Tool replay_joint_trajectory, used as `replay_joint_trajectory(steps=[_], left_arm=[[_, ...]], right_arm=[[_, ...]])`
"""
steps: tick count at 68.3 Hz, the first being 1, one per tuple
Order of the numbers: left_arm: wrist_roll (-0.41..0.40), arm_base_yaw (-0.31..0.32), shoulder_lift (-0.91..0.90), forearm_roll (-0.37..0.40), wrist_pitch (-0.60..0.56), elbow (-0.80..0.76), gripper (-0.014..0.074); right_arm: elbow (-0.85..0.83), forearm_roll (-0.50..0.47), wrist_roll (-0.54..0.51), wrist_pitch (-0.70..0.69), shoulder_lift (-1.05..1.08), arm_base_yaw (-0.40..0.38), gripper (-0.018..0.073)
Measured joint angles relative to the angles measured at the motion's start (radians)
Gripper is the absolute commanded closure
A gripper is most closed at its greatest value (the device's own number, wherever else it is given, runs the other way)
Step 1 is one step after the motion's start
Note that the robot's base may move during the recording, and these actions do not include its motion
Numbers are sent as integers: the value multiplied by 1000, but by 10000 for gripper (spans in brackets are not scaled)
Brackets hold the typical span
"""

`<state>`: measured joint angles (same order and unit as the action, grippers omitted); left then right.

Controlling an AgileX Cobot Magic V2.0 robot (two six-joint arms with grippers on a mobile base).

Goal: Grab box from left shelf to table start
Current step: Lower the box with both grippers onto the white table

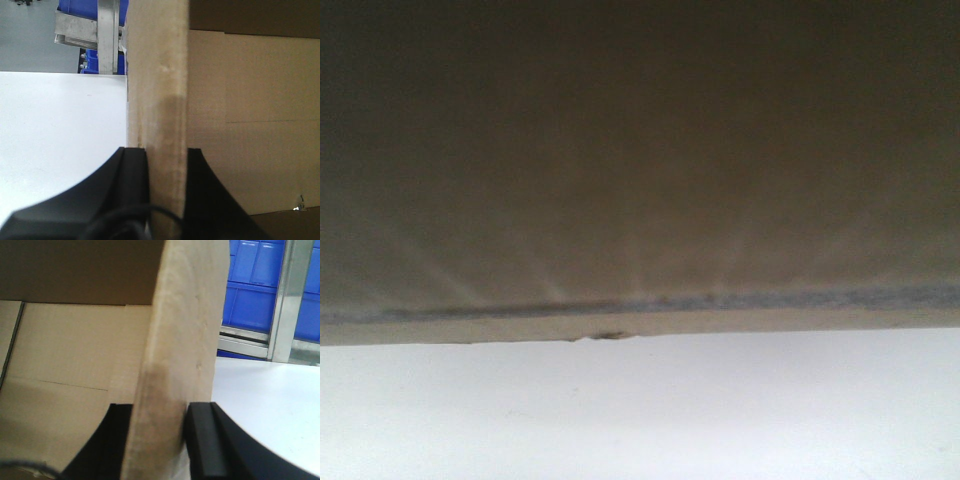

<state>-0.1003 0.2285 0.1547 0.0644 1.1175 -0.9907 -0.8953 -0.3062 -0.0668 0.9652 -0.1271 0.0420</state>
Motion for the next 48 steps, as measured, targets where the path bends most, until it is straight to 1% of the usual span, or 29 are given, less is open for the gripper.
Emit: replay_joint_trajectory(steps=[14, 25, 37, 48], left_arm=[[0, 0, 16, 4, -2, -2, 688], [0, 0, 112, 6, 7, -55, 688], [0, 0, 284, -2, 21, -148, 688], [0, 0, 435, -37, 42, -197, 688]], right_arm=[[0, 4, 0, -1, 0, 0, 500], [-42, 15, 0, 8, -56, 0, 499], [-144, 41, 0, 85, -239, 0, 499], [-237, 56, 0, 195, -447, 0, 499]])
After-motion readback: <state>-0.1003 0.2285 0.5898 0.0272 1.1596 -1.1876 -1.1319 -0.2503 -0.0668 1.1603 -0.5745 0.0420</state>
